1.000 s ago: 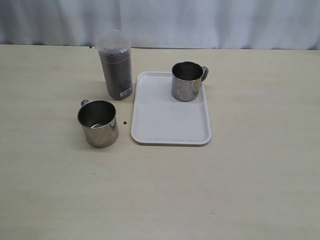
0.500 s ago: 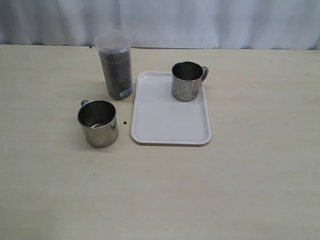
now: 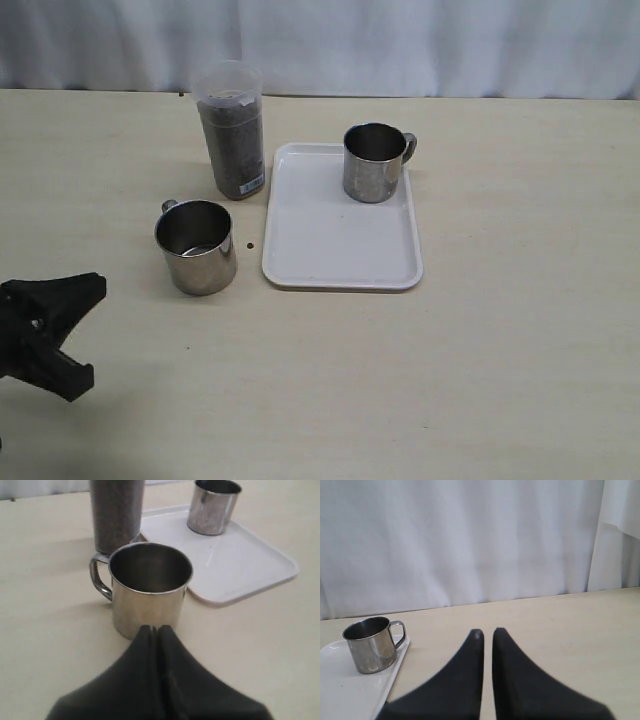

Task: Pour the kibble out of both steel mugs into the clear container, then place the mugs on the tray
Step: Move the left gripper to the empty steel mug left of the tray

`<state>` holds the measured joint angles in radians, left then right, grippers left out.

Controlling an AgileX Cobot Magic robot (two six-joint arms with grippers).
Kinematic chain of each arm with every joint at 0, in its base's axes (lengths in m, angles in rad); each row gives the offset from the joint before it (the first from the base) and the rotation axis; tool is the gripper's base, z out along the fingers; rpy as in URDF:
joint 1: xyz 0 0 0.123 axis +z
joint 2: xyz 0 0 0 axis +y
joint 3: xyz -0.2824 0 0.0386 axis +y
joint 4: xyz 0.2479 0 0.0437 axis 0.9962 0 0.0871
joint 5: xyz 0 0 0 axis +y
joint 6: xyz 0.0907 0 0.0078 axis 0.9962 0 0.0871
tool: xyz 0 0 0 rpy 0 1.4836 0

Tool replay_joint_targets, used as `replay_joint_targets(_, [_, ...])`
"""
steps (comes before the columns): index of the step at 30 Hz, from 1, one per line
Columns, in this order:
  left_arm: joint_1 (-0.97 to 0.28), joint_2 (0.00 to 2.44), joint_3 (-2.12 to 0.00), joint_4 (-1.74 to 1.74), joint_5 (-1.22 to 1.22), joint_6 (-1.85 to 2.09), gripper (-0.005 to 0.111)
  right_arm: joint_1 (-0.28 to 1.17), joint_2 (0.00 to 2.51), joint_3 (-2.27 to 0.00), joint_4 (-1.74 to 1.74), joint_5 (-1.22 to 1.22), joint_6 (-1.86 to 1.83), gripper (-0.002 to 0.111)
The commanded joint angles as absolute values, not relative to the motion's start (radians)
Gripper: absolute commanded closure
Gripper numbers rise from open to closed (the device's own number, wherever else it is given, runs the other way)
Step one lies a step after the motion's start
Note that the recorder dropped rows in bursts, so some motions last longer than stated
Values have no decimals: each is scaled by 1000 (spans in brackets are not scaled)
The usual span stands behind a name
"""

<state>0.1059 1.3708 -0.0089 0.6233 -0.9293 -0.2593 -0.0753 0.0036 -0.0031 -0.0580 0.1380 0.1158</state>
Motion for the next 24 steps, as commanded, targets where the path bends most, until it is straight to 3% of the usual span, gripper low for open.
replay_joint_targets(1, [104,1559,-74,641,-1006,-153,101,-81,0,0,-55,140,109,103])
replay_joint_targets(5, [104,1684,-171,763,-1011,-147,76,-81,0,0,-55,140,109,103])
replay_joint_targets(6, [104,1741,-225,840,-983,-114,59,-81,0,0,-55,138,109,103])
replay_joint_targets(9, [104,1819,-278,852,-924,-89,44,-81,0,0,-55,138,109,103])
replay_joint_targets(15, [104,1952,-376,844,-917,-31,37,-81,0,0,-55,138,109,103])
replay_joint_targets(19, [104,1979,-423,735,-918,-31,21,-81,0,0,-55,138,109,103])
replay_joint_targets(24, [104,1979,-464,747,-956,12,20,-81,0,0,-55,138,109,103])
